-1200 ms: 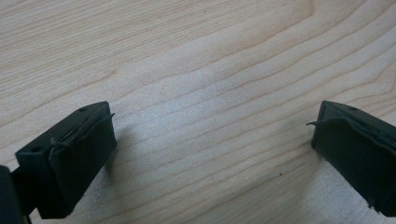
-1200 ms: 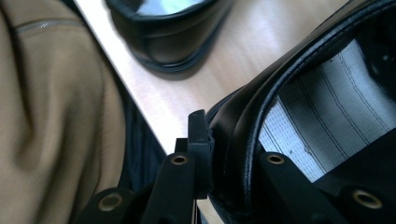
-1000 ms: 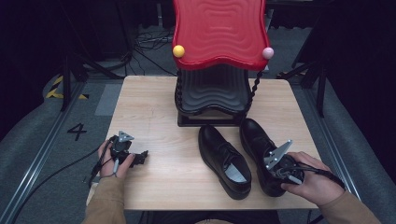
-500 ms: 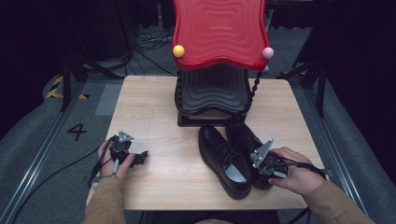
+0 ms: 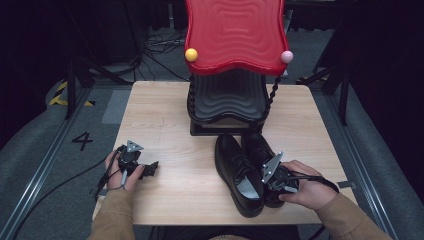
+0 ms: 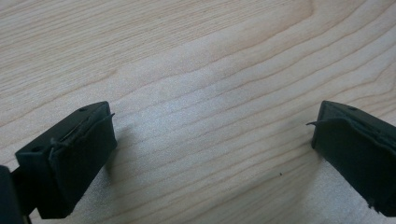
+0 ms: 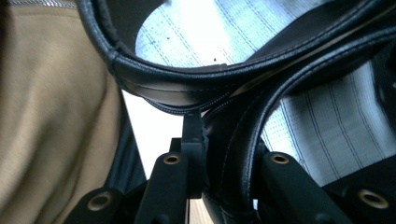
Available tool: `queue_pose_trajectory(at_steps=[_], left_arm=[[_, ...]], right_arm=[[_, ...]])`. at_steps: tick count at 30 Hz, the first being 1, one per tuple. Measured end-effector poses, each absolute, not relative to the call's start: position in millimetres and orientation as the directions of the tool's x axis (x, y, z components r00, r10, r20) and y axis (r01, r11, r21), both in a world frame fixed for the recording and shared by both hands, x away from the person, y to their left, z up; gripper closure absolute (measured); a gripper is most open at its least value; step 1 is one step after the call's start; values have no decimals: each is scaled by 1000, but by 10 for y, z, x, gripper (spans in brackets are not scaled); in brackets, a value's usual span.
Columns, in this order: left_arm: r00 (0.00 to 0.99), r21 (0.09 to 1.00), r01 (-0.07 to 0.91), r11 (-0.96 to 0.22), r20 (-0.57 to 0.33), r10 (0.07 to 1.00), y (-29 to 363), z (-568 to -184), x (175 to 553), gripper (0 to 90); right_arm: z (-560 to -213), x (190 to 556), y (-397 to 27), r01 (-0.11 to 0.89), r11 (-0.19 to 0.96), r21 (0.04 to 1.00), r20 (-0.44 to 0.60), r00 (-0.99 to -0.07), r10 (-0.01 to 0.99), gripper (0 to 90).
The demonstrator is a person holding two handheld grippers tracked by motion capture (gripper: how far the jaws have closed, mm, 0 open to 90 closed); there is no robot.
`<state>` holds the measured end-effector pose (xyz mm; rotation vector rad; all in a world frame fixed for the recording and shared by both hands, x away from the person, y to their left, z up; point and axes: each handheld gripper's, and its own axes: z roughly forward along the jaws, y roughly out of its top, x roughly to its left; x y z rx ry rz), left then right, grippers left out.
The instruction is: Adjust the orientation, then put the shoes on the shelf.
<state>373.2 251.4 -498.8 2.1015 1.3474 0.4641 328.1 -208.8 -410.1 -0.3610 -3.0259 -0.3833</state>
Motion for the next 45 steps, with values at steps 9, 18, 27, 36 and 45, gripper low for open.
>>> queue_pose_trajectory(at_steps=[9, 18, 27, 36, 45], left_arm=[[426, 646, 697, -312, -22, 905, 2515, -4987, 3742, 1], [427, 645, 697, -315, -20, 904, 2517, -4986, 3749, 1], [427, 645, 697, -314, -20, 904, 2516, -4986, 3749, 1], [426, 645, 697, -313, -21, 905, 2516, -4987, 3750, 1], [425, 644, 699, -311, -24, 905, 2514, -4986, 3748, 1]], right_arm=[[-4128, 3293, -2121, 287, 926, 244, 128, -956, 263, 724], [-3941, 3293, -2252, 373, 870, 324, 125, -928, 351, 606], [-3731, 3332, -2283, 496, 772, 398, 133, -864, 486, 512], [-3681, 3412, -2212, 697, 606, 384, 254, -710, 656, 476], [-3832, 3561, -2064, 811, 498, 308, 282, -578, 766, 462]])
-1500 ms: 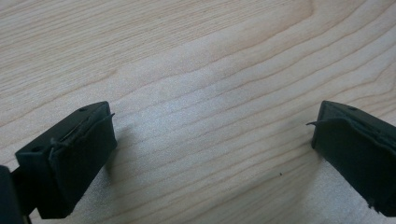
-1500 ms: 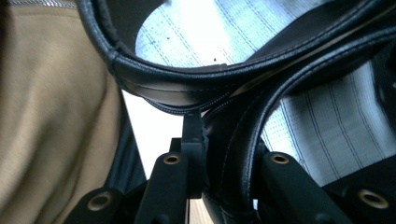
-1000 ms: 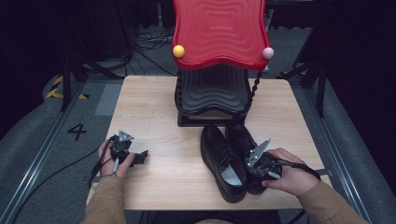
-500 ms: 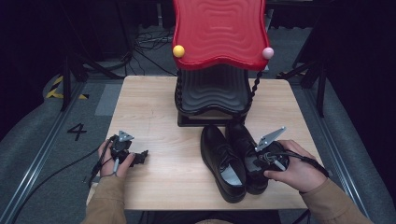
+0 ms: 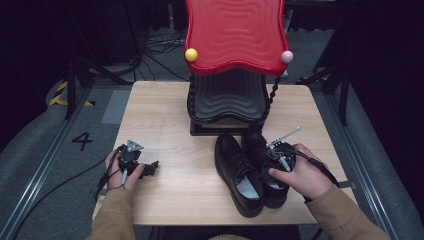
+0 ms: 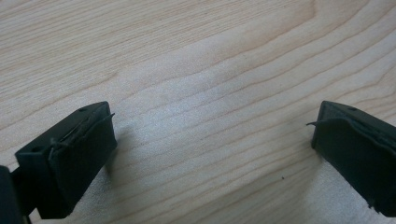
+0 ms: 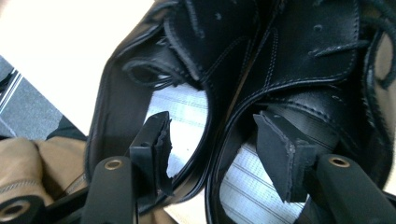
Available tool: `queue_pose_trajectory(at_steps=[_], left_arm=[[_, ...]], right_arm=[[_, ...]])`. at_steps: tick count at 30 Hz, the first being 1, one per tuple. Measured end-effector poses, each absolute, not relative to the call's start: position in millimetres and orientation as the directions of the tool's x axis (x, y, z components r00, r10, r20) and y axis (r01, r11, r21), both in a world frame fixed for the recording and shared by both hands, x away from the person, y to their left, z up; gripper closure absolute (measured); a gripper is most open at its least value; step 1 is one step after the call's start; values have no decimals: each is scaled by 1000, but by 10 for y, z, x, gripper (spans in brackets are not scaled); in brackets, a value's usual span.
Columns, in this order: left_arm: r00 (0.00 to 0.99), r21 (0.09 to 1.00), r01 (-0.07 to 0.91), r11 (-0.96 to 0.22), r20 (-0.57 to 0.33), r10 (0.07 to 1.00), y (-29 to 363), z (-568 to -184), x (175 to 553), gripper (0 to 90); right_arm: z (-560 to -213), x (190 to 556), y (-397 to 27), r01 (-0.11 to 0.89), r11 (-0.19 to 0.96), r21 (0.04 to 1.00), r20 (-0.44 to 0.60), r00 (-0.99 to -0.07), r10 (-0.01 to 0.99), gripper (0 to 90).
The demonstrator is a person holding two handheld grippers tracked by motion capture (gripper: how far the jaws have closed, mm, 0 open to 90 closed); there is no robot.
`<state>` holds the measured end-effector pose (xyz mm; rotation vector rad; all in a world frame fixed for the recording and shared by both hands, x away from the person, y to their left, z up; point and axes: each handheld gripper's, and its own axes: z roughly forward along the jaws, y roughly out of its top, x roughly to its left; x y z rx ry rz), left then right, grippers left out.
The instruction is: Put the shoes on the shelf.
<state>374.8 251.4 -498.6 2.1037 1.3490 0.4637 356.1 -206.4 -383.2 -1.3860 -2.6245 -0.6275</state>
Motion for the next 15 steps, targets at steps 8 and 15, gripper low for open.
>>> queue_pose_trajectory(at_steps=[8, 15], left_arm=[[424, 644, 699, -310, -25, 905, 2514, -4987, 3748, 1], [426, 643, 699, -312, -24, 904, 2515, -4986, 3748, 1]], right_arm=[[-4066, 3620, -1907, 849, 483, 215, 251, -526, 813, 552], [-4207, 3638, -1814, 860, 471, 195, 173, -503, 847, 616]])
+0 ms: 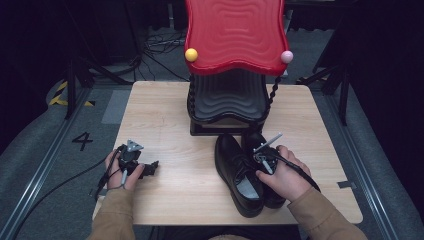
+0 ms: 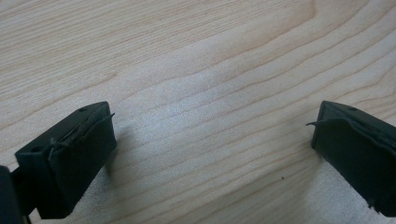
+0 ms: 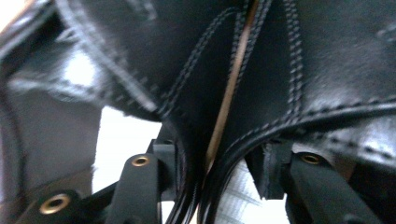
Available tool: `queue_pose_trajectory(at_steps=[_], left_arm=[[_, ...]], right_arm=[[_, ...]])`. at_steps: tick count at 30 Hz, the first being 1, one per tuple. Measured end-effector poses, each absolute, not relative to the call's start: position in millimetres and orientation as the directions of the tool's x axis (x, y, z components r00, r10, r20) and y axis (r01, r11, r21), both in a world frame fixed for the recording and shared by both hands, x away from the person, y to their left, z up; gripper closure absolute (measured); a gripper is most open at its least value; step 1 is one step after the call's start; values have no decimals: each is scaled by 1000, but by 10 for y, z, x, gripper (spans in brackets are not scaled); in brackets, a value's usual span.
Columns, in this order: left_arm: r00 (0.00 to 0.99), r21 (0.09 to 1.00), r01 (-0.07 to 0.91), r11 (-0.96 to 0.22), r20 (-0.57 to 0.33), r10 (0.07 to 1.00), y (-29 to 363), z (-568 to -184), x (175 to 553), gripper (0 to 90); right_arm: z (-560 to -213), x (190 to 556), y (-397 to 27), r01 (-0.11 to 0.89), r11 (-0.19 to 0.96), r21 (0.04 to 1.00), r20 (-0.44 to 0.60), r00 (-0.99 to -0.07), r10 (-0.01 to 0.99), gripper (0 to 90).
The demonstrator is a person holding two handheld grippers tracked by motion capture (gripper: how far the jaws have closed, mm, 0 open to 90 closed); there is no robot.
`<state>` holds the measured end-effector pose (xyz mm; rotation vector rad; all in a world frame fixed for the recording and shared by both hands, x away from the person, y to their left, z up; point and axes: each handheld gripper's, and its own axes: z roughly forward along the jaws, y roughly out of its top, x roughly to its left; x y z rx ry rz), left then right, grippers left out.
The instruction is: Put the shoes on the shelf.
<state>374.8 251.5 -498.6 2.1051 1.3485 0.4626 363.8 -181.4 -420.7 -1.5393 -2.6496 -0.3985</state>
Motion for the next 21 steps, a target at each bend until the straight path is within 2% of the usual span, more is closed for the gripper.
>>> queue_pose_trajectory(at_steps=[14, 16, 21], left_arm=[[424, 644, 699, -310, -25, 905, 2514, -4987, 3748, 1], [424, 644, 699, -309, -25, 905, 2513, -4987, 3748, 2], [425, 643, 700, -311, -25, 905, 2514, -4986, 3748, 1]], right_arm=[[-4212, 3666, -1765, 860, 476, 182, 142, -502, 853, 699], [-4213, 3667, -1766, 879, 443, 175, 145, -468, 872, 704], [-4208, 3704, -1743, 888, 436, 144, 143, -455, 879, 740]])
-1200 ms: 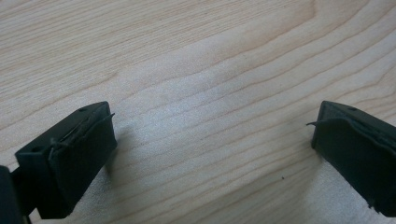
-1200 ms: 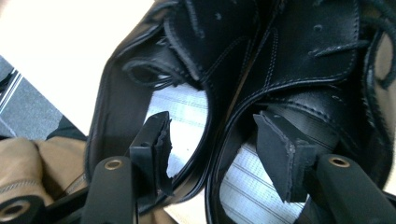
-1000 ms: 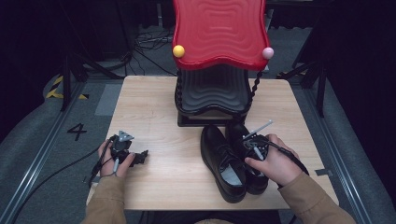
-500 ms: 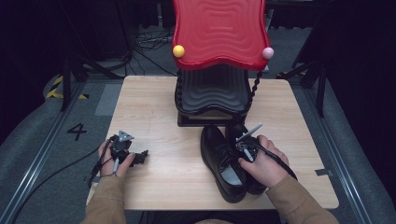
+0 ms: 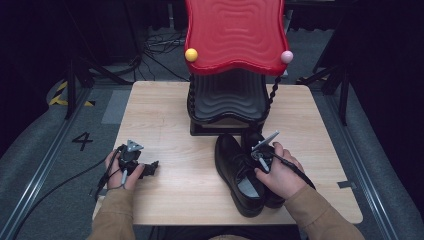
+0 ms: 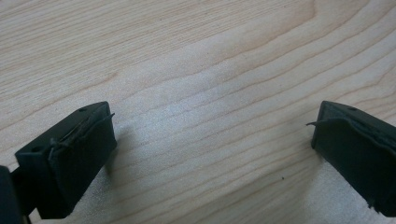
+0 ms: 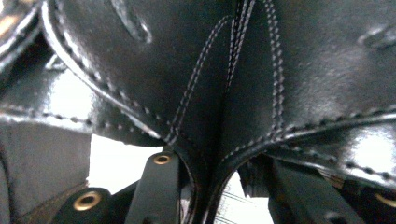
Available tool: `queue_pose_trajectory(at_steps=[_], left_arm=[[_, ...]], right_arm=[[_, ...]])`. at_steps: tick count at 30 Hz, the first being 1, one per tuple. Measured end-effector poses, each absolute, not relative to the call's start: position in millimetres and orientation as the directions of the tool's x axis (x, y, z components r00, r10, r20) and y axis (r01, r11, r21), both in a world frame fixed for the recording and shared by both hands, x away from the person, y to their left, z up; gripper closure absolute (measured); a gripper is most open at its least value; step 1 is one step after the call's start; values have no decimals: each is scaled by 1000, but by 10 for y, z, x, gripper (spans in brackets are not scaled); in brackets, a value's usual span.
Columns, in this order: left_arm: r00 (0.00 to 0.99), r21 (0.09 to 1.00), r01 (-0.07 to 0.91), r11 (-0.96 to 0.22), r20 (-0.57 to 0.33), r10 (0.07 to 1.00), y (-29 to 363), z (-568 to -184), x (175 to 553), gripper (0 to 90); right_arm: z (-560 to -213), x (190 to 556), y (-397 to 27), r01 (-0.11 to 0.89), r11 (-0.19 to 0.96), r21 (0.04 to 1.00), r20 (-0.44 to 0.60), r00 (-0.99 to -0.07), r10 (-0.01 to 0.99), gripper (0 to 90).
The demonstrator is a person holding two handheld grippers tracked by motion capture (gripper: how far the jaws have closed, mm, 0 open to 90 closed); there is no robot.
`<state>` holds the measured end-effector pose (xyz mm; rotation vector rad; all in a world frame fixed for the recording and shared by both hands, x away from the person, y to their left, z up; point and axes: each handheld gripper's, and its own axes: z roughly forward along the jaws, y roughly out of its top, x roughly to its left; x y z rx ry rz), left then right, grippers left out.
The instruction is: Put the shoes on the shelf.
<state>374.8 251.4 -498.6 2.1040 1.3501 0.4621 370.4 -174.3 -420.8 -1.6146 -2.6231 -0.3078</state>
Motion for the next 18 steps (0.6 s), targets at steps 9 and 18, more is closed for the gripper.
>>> queue_pose_trajectory(at_steps=[9, 18], left_arm=[[425, 645, 698, -312, -23, 905, 2516, -4986, 3752, 2], [425, 645, 698, -311, -23, 905, 2516, -4986, 3752, 3]], right_arm=[[-4190, 3743, -1769, 922, 371, 109, 170, -385, 907, 816], [-4144, 3715, -1886, 929, 348, 125, 204, -368, 907, 827]])
